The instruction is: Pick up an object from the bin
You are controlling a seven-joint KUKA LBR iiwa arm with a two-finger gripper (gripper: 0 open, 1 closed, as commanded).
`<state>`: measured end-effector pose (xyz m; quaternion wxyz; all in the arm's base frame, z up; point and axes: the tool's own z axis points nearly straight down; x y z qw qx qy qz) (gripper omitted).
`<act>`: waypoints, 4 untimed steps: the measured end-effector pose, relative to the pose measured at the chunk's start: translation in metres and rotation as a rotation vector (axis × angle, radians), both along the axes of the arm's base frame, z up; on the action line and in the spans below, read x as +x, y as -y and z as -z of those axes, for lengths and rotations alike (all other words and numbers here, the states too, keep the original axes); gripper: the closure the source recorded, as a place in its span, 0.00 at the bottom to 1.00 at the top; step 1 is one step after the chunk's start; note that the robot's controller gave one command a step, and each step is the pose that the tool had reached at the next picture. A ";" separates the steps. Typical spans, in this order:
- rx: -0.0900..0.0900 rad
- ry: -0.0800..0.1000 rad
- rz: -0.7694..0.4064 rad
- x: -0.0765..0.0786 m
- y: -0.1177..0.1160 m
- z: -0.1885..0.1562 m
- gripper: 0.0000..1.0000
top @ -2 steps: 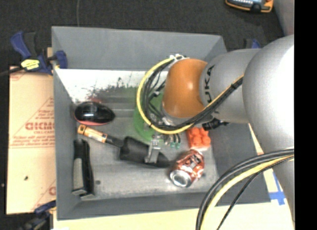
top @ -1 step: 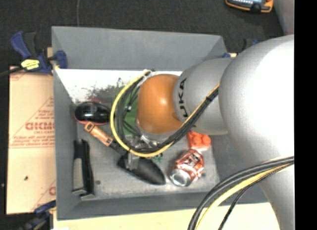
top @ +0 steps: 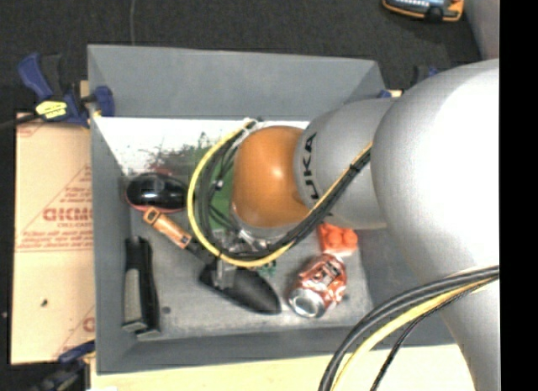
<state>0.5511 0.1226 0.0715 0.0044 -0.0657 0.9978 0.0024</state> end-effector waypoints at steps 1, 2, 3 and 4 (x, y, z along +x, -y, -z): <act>-0.002 -0.002 -0.004 0.008 0.010 -0.105 1.00; -0.002 -0.003 -0.008 0.000 0.013 -0.098 1.00; 0.002 0.019 0.010 0.028 0.010 -0.192 1.00; -0.001 0.006 -0.002 0.016 0.012 -0.184 1.00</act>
Offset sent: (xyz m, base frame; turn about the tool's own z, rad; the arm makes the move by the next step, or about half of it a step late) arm -0.0071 -0.0142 0.0732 -0.0171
